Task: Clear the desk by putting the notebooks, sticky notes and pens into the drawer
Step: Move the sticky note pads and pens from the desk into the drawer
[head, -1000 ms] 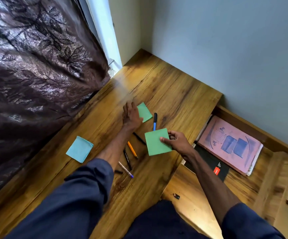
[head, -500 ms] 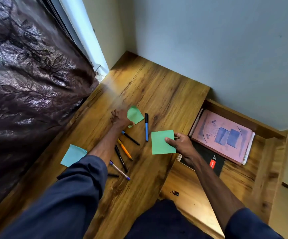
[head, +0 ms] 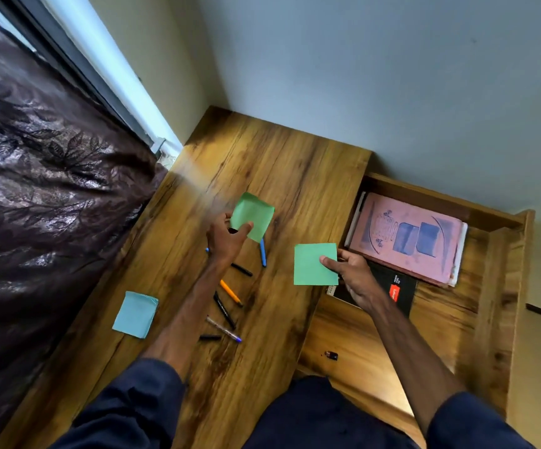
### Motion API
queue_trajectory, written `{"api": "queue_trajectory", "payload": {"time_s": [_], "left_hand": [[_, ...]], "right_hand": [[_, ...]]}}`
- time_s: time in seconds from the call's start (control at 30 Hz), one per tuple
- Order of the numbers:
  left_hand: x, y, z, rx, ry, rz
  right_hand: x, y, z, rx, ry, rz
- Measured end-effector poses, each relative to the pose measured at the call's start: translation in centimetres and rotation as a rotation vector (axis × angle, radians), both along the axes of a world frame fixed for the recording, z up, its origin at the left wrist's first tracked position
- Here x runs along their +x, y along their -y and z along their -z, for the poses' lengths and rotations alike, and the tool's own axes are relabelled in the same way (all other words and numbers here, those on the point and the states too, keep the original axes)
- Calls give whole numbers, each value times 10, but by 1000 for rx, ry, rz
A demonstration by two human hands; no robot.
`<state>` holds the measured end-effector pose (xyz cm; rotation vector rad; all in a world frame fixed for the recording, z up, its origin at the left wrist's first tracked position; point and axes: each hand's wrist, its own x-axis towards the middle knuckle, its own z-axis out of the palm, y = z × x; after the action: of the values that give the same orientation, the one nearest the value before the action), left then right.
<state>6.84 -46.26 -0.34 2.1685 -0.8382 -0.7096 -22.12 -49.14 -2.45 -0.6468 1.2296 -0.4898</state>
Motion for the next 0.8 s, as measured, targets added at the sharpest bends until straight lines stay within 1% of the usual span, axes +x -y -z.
{"api": "queue_trajectory", "payload": {"time_s": [0.17, 0.27, 0.4, 0.43, 0.47, 0.53, 0.57, 0.6, 0.67, 0.8], "left_hand": [[-62, 4, -8, -87, -220, 118], [-116, 5, -8, -51, -296, 271], [-181, 1, 9, 40, -323, 439], [-198, 1, 13, 83, -344, 469], [-211, 0, 17, 129, -360, 498], [-236, -1, 25, 206, -349, 573], [-249, -2, 28, 232, -332, 606], [-258, -2, 30, 252, -322, 629], [-276, -1, 33, 287, -318, 657], [-298, 4, 36, 324, -295, 697]], "right_hand": [[-35, -6, 11, -9, -2, 133], [-71, -13, 24, -6, -72, 237], [-128, -29, 45, 41, -195, 409], [-144, -35, 52, 59, -266, 443], [-157, -39, 59, 57, -388, 459], [-185, -46, 72, 26, -726, 426], [-197, -48, 74, 14, -855, 403], [-206, -47, 73, 1, -937, 387], [-221, -40, 74, -15, -1020, 375], [-233, -23, 80, -38, -1085, 297]]}}
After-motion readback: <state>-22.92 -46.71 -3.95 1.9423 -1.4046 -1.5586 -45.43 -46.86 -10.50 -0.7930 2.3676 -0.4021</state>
